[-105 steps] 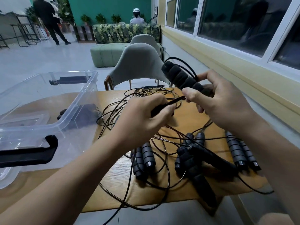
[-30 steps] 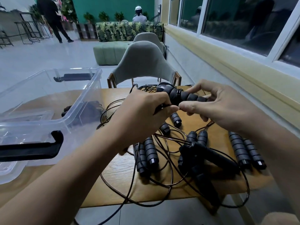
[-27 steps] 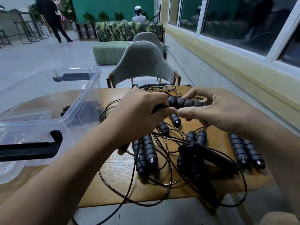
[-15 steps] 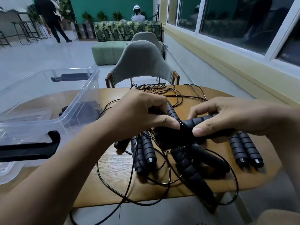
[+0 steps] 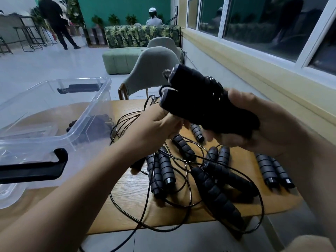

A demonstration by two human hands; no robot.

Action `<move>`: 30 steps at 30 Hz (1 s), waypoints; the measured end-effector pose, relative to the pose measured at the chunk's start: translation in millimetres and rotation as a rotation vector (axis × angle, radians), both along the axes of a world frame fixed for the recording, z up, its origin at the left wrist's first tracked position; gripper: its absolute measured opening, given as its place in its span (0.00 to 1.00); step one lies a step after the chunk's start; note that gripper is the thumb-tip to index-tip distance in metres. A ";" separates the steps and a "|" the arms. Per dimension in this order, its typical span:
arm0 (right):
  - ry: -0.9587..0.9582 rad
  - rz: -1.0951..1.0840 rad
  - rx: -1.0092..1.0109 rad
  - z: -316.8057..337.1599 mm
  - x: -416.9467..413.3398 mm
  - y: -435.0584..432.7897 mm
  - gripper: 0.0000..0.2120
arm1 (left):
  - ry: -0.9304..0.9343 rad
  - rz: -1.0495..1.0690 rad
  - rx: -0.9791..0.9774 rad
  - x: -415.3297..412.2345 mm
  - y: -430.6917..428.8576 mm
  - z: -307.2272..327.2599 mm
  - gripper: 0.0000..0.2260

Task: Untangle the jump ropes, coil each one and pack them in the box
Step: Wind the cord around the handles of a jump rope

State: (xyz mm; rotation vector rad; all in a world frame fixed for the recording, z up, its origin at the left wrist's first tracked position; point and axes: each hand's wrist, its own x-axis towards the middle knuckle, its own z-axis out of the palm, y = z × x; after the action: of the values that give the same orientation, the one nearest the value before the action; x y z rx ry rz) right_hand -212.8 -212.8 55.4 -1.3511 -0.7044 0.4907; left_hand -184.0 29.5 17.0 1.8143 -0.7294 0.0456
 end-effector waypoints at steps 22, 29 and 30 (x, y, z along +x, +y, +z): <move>-0.545 -0.982 -0.278 -7.6 0.5 21.5 0.23 | -0.283 0.238 0.406 4.2 -7.8 -12.4 0.10; -0.588 -0.982 -0.787 -13.8 11.2 15.4 0.28 | -0.525 0.348 0.466 5.0 -2.4 -7.2 0.08; -0.569 -0.941 -0.849 -11.6 11.7 14.2 0.28 | -0.553 0.350 0.465 6.6 -0.9 -7.2 0.08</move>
State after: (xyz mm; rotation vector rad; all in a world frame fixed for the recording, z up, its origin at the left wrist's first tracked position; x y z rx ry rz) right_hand -201.1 -198.7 43.8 -2.4621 -0.2026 -0.4443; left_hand -177.3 28.6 9.8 2.3969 -0.8378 0.6800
